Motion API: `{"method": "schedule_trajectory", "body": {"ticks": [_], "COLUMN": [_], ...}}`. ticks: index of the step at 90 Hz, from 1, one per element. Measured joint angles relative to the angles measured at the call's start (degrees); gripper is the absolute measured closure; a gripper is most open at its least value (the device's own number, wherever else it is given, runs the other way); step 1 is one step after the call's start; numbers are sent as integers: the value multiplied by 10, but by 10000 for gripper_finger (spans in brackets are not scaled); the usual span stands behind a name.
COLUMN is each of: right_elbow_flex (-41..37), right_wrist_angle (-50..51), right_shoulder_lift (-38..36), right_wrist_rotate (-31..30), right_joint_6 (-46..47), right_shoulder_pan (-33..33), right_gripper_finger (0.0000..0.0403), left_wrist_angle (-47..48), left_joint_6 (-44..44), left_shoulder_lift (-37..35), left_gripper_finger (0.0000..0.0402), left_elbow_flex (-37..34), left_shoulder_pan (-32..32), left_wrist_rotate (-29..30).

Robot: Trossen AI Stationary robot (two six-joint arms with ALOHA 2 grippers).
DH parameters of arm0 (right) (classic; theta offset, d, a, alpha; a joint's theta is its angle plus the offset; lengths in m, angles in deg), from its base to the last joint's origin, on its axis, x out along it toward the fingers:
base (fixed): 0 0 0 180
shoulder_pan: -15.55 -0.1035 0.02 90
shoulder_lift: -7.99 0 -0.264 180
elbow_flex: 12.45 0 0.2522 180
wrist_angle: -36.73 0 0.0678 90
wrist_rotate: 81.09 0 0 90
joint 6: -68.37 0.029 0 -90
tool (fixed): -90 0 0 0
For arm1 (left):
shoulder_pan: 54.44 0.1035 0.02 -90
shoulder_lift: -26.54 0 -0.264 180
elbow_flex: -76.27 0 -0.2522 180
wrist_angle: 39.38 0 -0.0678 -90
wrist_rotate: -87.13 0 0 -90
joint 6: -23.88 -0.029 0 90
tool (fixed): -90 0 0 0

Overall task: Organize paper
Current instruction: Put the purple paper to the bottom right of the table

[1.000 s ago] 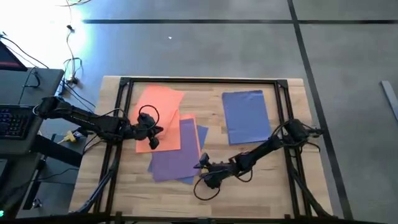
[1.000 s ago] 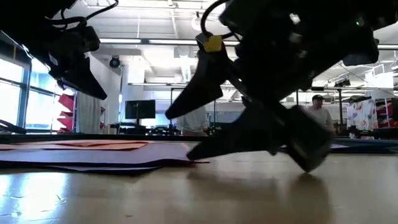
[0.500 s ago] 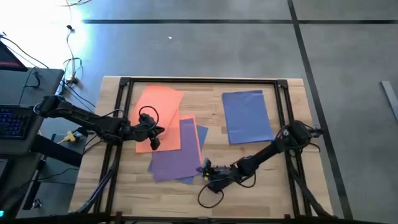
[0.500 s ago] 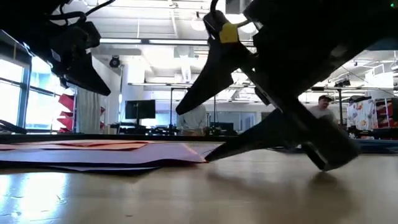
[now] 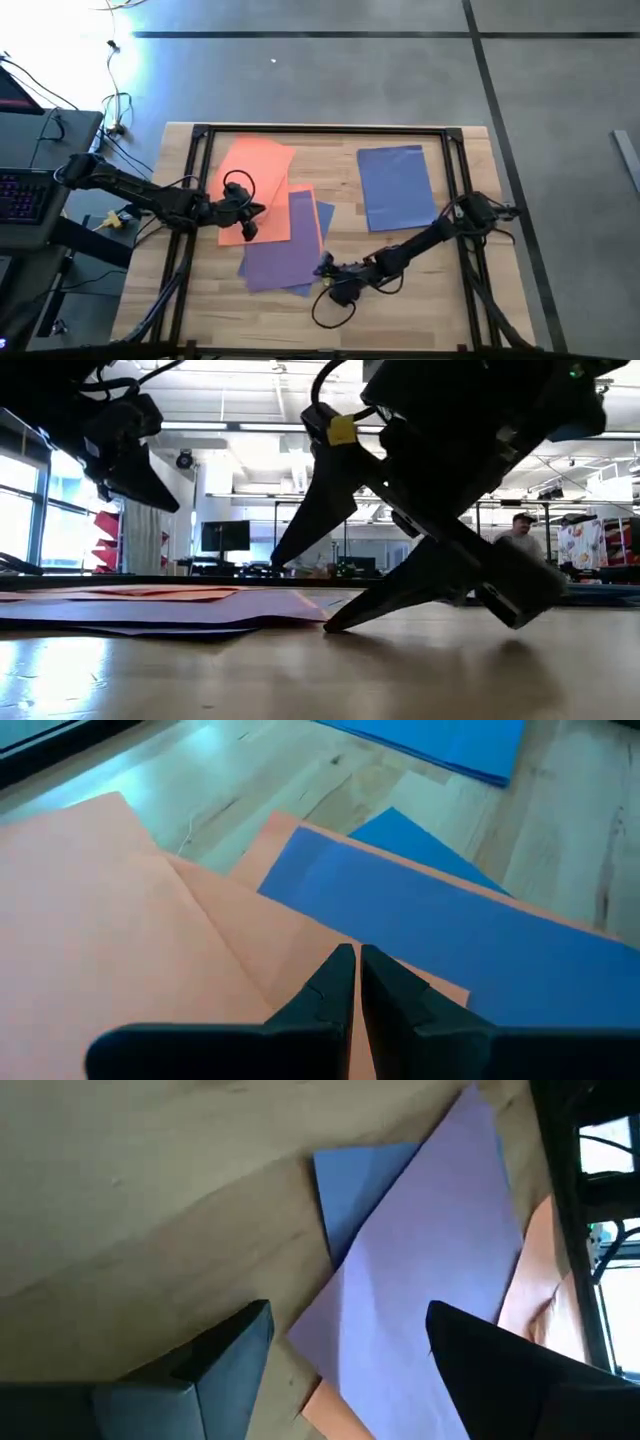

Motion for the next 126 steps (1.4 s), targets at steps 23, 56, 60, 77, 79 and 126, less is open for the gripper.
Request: {"method": "schedule_trajectory", "body": {"ticks": [23, 56, 60, 77, 79, 126], "right_elbow_flex": [3, 1, 1, 1, 1, 2], "right_wrist_angle": [-9, -40, -44, -40, -38, -48], "right_shoulder_lift": [1, 3, 3, 3, 3, 3], "right_wrist_rotate": [-37, -185, -183, -154, -155, -143], "right_joint_6": [33, 83, 88, 124, 120, 115], "right_shoulder_pan": [9, 10, 10, 20, 20, 56], "right_gripper_finger": [145, 186, 193, 212, 213, 234], "left_wrist_angle": [0, 1, 1, 1, 1, -2], "left_joint_6": [0, 0, 0, 0, 0, 0], "left_shoulder_lift": [0, 0, 0, 0, 0, 0], "left_gripper_finger": [402, 402, 402, 402, 402, 402], "left_elbow_flex": [0, 0, 0, 0, 0, 0], "left_shoulder_pan": [0, 0, 0, 0, 0, 0], "left_wrist_rotate": [-1, -1, -1, -1, -2, -2]}}
